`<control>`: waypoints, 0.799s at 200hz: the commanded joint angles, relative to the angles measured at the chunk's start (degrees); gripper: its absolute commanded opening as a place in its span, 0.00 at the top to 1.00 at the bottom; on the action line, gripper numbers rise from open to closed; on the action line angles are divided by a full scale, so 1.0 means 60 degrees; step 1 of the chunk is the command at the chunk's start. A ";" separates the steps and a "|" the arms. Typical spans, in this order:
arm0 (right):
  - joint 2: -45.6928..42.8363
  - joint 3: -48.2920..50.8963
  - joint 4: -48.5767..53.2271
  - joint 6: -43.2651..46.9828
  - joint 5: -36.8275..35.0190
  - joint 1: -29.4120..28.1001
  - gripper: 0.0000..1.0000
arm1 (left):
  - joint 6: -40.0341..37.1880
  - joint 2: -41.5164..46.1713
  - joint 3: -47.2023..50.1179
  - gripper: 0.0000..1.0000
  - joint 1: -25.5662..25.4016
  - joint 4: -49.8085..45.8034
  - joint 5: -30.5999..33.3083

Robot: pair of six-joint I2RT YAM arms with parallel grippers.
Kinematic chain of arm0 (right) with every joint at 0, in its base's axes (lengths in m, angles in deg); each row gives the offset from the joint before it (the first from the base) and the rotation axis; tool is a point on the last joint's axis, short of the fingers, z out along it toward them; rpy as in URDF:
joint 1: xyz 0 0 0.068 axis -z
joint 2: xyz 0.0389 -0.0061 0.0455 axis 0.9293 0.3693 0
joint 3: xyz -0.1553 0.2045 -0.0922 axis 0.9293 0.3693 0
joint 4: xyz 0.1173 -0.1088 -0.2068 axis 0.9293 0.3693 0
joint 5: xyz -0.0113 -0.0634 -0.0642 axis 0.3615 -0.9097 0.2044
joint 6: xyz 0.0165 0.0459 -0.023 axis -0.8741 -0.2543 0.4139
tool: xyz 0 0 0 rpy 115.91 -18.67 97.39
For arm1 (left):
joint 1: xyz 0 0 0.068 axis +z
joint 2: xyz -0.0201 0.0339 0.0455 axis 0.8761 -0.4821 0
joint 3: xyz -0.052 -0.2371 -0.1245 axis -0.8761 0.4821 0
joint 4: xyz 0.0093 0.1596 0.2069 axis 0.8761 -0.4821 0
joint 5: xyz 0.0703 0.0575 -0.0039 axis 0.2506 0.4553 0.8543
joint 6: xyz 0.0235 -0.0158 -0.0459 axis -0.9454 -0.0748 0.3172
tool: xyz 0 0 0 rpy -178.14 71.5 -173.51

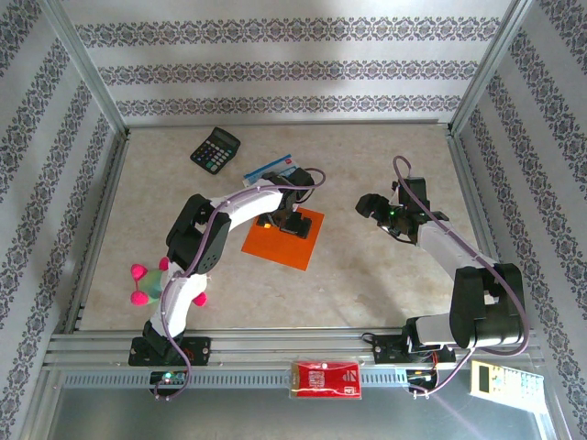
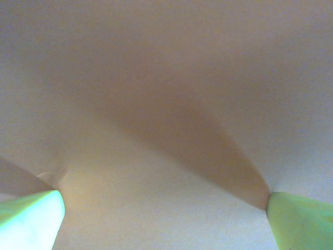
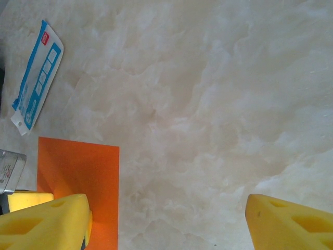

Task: Fold a paper plane with a square sheet of paper (pick it up from the middle)
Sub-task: Fold the paper in half at the center of the table.

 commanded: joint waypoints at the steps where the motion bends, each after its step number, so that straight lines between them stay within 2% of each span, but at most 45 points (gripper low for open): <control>1: 0.0181 0.0128 -0.0163 -0.0009 0.0042 0.0087 0.21 | -0.0063 -0.0437 0.0184 0.00 -0.0033 -0.0513 0.0228; 116: 0.0122 0.0128 -0.0094 0.0049 0.0020 0.0116 0.21 | -0.0021 -0.0427 0.0051 0.04 -0.0053 -0.0463 -0.0017; 160: 0.0185 0.0070 -0.0092 0.0006 0.0102 0.0116 0.21 | 0.0137 -0.0137 0.0204 0.13 -0.0067 -0.0097 -0.0342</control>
